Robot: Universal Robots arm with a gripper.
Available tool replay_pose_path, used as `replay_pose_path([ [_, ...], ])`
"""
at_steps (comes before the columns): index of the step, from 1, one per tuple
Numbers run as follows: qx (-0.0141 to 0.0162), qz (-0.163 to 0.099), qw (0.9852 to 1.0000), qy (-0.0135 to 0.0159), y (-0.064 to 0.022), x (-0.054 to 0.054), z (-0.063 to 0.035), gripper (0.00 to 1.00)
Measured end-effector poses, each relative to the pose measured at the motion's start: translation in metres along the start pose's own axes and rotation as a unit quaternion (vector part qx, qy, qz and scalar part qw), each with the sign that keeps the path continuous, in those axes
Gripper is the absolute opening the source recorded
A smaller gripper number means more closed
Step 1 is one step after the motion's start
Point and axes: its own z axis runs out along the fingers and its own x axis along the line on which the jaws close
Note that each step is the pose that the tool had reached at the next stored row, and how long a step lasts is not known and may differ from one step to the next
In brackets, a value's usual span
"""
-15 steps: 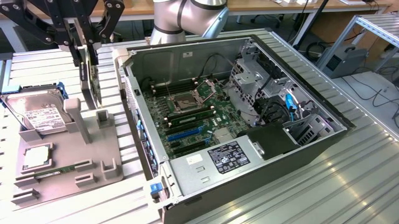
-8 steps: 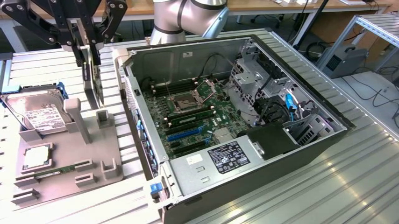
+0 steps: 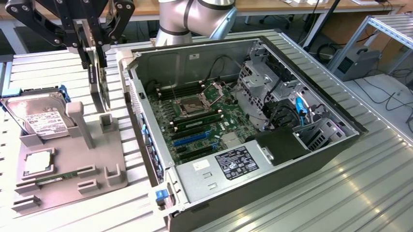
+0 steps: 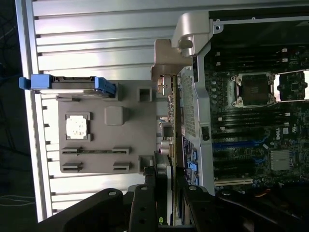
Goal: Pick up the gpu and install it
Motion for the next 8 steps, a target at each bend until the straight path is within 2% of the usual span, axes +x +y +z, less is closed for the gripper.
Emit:
replay_pose_path([
  [8,0.0000,0.000,1.0000,-0.0001,-0.0001,-0.0037,0.0005,0.27],
])
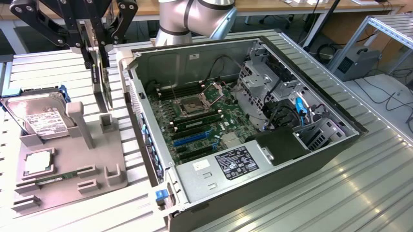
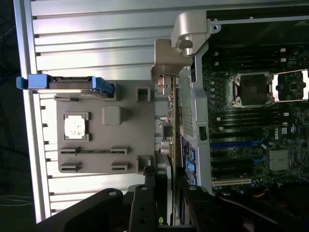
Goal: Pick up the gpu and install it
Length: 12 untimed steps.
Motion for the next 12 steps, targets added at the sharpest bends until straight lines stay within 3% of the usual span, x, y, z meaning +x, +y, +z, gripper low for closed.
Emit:
replay_pose_path([
  [12,0.0000,0.000,1.0000,0.0001,0.0004,-0.0071,0.0010,0.27],
])
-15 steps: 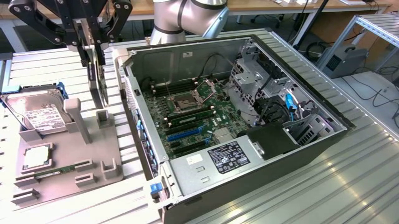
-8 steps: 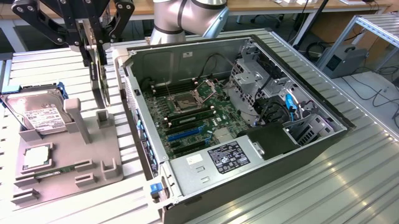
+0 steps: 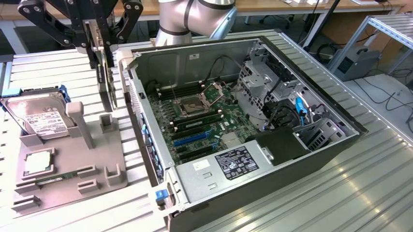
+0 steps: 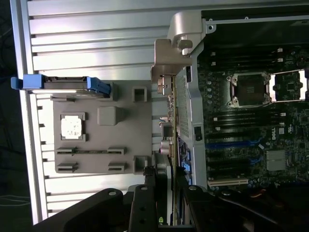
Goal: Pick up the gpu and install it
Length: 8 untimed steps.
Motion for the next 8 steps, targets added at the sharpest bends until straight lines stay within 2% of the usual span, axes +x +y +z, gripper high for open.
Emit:
replay_pose_path([
  [8,0.0000,0.000,1.0000,0.0000,0.0005,-0.0071,0.0007,0.27],
])
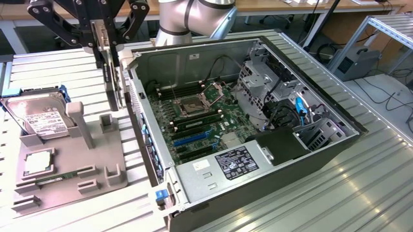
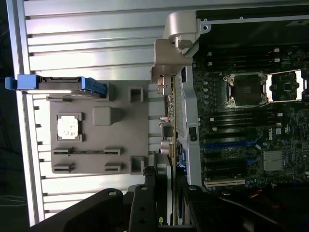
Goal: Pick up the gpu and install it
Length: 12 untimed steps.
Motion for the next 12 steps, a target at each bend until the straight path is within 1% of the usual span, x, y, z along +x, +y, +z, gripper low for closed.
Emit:
replay_pose_path([
  [12,0.0002,0.000,1.0000,0.0000,0.0005,-0.0074,0.0007,0.27],
])
